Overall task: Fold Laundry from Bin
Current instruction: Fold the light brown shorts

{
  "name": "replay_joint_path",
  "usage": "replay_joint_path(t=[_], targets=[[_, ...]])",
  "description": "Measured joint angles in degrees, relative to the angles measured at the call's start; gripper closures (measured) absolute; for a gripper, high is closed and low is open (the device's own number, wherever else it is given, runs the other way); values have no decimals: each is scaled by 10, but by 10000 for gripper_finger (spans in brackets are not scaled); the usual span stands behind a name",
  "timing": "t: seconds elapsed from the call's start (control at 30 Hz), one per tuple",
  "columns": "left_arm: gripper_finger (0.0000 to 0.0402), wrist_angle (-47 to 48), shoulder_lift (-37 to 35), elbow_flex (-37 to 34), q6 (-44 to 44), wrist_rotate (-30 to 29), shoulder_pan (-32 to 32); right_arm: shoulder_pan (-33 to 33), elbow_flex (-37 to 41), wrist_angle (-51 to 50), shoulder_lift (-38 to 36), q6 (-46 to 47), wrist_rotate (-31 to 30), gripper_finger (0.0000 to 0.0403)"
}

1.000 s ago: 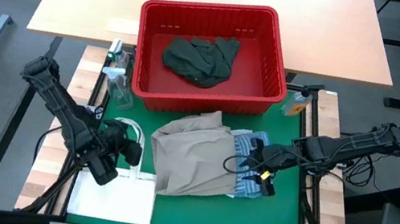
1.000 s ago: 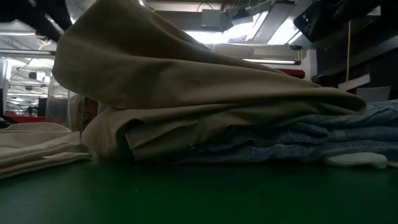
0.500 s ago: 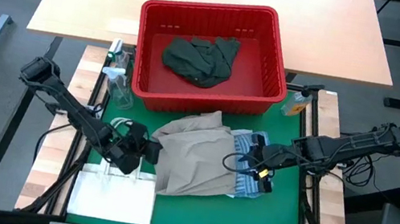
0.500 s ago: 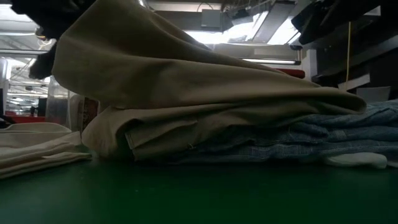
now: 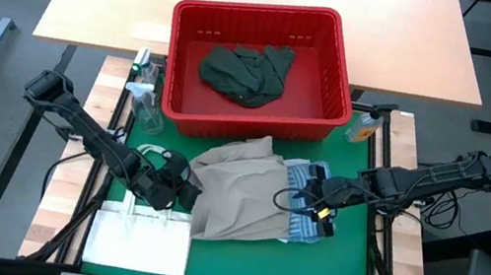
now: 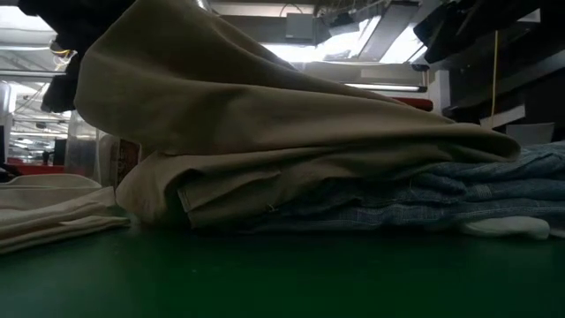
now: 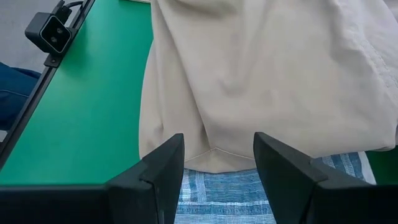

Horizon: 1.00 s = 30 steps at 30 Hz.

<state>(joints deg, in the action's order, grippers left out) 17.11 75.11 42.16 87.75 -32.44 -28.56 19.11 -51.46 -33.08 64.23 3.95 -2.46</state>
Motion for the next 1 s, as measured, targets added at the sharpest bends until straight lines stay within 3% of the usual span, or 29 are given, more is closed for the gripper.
replay_joint_path(t=[0.3, 0.67, 0.9, 1.0], targets=[[305, -6, 3, 0, -43, -56, 9, 0, 0, 0, 0, -14, 0, 210], [305, -25, 15, 0, -46, -46, 18, 0, 0, 0, 0, -14, 0, 210], [305, -114, 62, 0, -145, -42, 30, 0, 0, 0, 0, -15, 0, 210], [307, -118, 63, 0, -150, -45, 37, 0, 0, 0, 0, -14, 0, 210]])
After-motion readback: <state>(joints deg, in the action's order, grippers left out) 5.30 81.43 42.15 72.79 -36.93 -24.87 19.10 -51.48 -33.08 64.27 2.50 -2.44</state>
